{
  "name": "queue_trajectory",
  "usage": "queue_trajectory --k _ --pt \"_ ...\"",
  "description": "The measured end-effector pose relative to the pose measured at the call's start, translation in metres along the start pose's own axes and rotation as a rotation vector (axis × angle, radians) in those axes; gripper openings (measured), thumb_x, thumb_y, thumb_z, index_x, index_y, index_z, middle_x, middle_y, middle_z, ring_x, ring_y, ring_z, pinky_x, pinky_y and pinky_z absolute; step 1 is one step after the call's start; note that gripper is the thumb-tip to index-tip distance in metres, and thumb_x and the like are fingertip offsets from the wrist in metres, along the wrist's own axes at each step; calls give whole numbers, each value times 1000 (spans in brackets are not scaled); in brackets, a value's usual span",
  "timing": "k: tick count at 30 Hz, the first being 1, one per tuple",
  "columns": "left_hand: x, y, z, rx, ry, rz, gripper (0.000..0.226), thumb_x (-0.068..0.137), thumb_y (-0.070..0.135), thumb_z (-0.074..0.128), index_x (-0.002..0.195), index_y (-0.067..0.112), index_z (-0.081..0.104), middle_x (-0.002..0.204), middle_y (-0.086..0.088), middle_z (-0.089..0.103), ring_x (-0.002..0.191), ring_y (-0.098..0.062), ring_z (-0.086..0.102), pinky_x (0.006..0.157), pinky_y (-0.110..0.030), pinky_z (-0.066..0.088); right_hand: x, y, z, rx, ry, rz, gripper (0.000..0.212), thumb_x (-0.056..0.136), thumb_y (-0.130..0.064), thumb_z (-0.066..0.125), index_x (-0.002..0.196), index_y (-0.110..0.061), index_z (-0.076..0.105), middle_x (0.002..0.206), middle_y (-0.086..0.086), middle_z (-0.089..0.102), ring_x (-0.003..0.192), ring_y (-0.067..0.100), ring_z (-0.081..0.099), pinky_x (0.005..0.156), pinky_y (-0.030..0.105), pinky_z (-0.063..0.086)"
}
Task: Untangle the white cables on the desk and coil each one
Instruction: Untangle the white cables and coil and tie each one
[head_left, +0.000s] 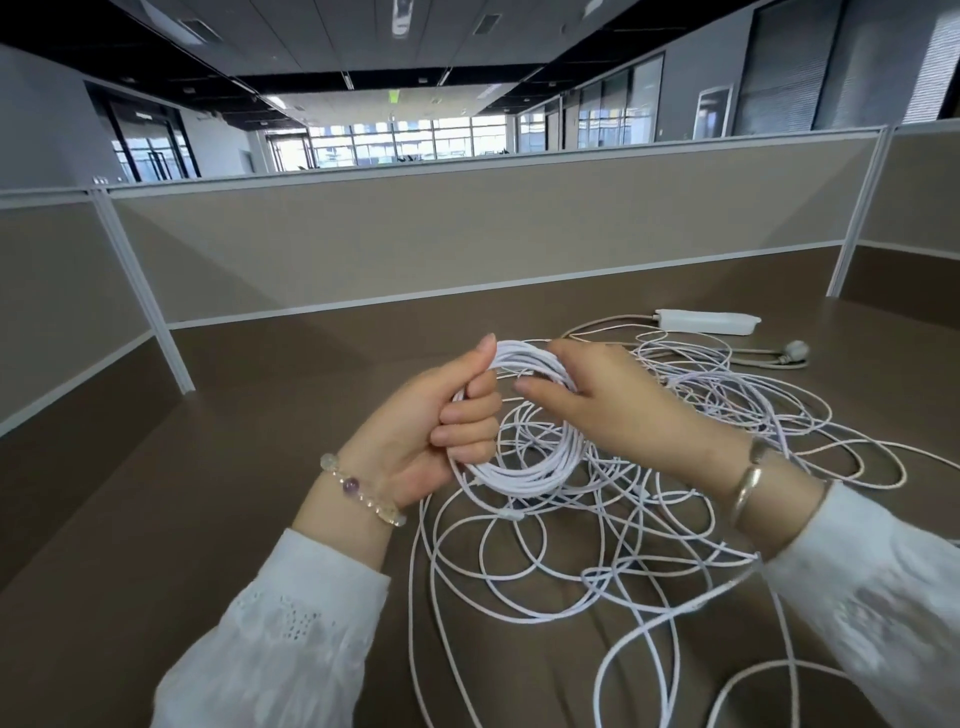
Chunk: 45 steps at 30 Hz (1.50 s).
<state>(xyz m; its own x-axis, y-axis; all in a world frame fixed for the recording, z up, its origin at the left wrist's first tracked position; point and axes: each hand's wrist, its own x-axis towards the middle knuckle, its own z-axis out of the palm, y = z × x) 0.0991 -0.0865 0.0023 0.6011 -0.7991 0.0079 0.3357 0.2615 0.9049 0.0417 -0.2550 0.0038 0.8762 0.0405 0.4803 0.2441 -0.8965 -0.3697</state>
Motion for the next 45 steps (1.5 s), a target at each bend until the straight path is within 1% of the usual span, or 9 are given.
queue_trajectory --k 4,9,15,21,24,27,34,38,45 --pt "2 1 -2 64 79 -24 49 85 45 54 47 22 32 39 9 22 30 -3 20 34 -17 22 1 -6 12 -374 87 -22 30 99 -42 38 95 -13 45 88 17 65 85 39 60 62 34 32" --pt "-2 -3 -12 -22 5 -82 55 87 42 49 39 18 37 50 -2 49 50 -15 58 58 -30 57 4 -5 11 -292 13 -81 27 98 -40 40 96 -14 48 90 16 65 87 38 60 64 35 37" --pt "-3 9 -29 -131 -116 -80 51 95 42 44 50 19 40 35 10 27 31 -4 12 32 -15 15 0 22 1 194 -121 23 40 79 -65 55 74 -25 53 59 -2 58 51 9 50 53 25 38" --pt "-17 34 -88 -341 -215 -36 52 103 40 38 59 13 47 45 6 25 37 -9 22 38 -22 25 -13 76 -33 245 -108 219 31 89 -33 60 75 -6 62 54 6 51 52 15 45 49 21 33" --pt "-19 37 -91 -286 -17 59 51 100 39 43 54 16 44 44 9 18 35 -7 15 33 -20 24 -18 79 -36 650 -153 310 26 85 -26 62 79 -1 59 53 5 52 51 20 52 53 29 38" --pt "-20 34 -74 -160 245 190 52 95 41 44 47 21 36 41 10 11 36 -8 4 30 -16 13 -17 65 -30 803 67 339 25 96 -24 50 91 -3 61 52 -1 45 41 15 44 51 32 34" --pt "-9 28 -56 -59 304 209 52 93 41 47 46 22 36 36 10 20 27 -2 17 34 -17 8 -26 -15 -23 481 99 -81 19 96 -26 52 98 -29 70 62 -9 53 52 5 43 49 21 33" --pt "-9 22 -37 56 216 148 51 92 39 46 45 21 37 37 10 20 27 -1 16 33 -15 10 -28 -35 -14 72 20 -302 24 92 -37 49 99 -29 70 80 -11 57 74 8 56 69 31 47" --pt "-16 17 -5 267 32 -68 49 82 49 50 47 18 36 37 9 19 28 -2 14 37 -18 5 -22 -30 -18 -226 243 -386 16 88 -31 55 86 -22 68 80 -5 61 69 21 61 53 35 49"
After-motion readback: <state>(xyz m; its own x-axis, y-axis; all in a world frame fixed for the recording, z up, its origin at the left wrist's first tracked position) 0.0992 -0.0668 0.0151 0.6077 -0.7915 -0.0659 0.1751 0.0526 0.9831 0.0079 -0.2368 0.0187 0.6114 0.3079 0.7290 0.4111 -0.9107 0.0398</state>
